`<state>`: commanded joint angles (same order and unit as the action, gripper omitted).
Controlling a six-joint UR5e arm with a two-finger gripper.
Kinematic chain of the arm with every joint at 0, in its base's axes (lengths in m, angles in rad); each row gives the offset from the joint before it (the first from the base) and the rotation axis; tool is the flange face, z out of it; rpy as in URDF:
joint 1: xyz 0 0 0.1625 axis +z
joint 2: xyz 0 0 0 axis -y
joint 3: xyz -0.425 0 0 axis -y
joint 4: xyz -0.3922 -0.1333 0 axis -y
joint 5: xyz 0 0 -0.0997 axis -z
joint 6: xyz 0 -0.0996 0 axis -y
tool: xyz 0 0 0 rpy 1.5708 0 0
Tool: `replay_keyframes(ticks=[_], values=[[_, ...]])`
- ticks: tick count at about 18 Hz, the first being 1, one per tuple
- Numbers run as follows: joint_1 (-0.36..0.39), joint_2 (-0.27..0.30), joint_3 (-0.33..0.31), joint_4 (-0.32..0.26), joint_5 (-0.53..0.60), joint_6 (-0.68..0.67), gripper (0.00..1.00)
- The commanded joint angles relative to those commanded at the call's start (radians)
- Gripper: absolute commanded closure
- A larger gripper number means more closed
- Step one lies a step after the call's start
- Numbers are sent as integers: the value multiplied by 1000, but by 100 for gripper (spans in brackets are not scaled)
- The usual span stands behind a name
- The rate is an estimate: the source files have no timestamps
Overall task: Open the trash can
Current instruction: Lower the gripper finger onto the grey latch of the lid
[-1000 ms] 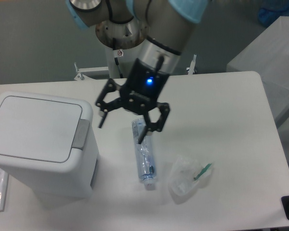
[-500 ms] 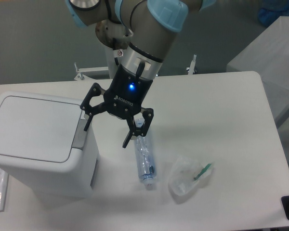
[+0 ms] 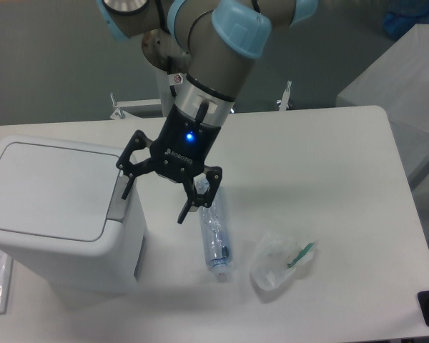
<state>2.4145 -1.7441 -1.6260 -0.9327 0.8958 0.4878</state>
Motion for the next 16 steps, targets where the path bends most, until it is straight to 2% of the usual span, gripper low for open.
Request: replay_keyframes(ticks=[16], values=[[0,0,-15,8,20,2,0]])
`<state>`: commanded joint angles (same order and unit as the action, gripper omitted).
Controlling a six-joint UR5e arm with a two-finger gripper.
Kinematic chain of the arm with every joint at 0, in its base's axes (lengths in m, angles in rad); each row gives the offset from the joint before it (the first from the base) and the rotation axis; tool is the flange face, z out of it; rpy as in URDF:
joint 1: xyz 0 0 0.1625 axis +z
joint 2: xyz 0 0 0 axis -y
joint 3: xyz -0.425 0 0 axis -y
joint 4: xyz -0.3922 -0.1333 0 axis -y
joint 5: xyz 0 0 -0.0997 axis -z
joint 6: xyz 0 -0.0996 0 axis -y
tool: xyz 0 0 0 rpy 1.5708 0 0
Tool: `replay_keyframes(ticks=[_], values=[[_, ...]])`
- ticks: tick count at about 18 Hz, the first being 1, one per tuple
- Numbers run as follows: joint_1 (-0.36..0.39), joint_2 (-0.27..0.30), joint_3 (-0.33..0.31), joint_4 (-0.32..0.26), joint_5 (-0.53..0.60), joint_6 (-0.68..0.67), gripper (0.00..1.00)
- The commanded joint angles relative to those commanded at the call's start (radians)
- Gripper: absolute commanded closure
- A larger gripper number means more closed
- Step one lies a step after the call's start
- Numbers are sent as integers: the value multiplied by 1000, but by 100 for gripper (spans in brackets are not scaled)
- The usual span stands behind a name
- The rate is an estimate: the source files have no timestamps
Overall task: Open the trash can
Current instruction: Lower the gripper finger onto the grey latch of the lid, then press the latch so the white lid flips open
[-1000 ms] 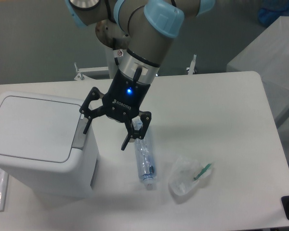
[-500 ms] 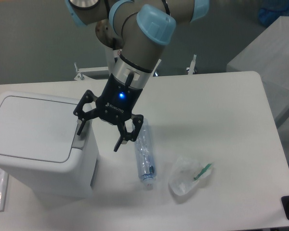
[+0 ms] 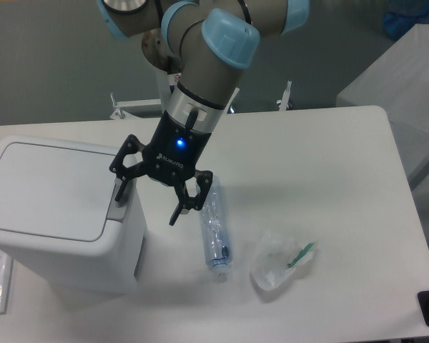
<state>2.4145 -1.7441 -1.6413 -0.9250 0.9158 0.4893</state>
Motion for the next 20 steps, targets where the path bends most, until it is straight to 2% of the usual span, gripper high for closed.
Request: replay_keyframes(ticks=[20], values=[[-6,-9,0,12,2,0,0]])
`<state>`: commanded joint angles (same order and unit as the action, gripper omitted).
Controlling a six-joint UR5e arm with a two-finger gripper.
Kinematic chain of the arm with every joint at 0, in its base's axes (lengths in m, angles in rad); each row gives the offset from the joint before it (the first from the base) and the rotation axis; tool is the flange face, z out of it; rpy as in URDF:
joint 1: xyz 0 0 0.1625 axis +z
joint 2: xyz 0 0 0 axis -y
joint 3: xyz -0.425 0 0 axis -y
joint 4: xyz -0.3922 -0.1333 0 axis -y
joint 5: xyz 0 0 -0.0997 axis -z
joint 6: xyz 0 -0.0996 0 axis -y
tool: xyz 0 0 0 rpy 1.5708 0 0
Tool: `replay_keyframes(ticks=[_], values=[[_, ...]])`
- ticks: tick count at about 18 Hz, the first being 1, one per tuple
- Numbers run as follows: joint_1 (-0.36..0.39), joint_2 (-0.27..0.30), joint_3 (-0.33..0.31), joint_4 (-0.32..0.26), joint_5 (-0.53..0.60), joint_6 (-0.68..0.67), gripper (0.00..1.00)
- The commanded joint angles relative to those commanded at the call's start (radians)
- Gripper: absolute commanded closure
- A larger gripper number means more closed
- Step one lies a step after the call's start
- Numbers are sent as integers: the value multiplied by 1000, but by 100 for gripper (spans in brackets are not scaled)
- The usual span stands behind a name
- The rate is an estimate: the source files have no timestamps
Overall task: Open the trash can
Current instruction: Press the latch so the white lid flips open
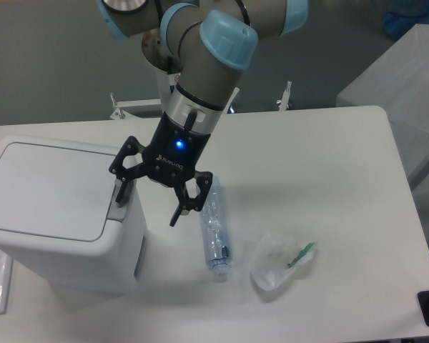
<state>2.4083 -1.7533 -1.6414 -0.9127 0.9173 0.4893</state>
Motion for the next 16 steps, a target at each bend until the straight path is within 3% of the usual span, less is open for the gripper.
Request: replay_keyframes(ticks=[10,16], values=[[0,5,9,2,-2,0,0],[2,-5,78,2,0,3,0]])
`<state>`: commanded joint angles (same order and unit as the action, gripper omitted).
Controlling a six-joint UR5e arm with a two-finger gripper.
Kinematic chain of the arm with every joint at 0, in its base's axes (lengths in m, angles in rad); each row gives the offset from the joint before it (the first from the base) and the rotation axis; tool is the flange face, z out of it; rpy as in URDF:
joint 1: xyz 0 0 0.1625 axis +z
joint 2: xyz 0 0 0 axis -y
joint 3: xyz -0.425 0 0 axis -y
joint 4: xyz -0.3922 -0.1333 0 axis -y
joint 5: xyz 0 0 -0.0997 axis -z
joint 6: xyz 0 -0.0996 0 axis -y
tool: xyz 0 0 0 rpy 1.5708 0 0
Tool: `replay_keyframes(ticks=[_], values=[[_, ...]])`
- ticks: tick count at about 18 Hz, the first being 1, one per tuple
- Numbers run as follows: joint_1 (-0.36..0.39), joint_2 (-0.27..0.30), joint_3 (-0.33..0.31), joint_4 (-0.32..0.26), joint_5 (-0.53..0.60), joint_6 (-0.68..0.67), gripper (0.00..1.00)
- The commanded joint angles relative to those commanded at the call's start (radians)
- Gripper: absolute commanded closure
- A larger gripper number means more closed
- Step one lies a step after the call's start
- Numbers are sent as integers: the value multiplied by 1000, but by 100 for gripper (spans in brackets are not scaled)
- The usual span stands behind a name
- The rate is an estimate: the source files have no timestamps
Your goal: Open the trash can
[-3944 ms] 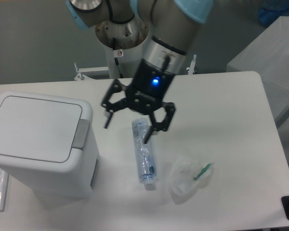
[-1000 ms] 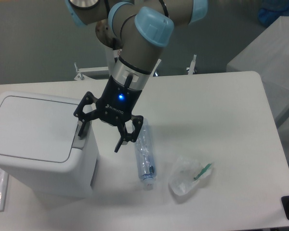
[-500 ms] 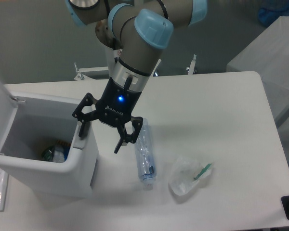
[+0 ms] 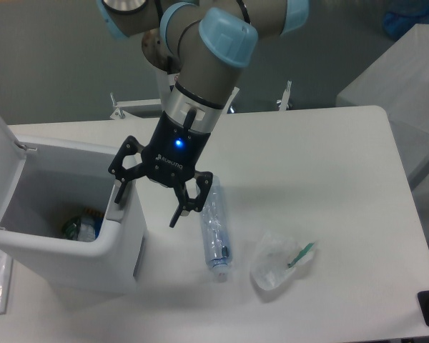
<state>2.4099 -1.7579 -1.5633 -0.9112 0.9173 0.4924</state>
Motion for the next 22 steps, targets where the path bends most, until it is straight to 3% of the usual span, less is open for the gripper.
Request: replay_keyframes(ticks=[5,9,12,17,19,22], values=[[23,-58,81,0,92,3,0],[49,-142,149,-2,190,5,0],[101,-163,151,-9,302,35,0],[193,-204,137,-21,310,71,0],[234,-218,135,-35,310,145,0],[252,-238,129,-64,382,395,0]])
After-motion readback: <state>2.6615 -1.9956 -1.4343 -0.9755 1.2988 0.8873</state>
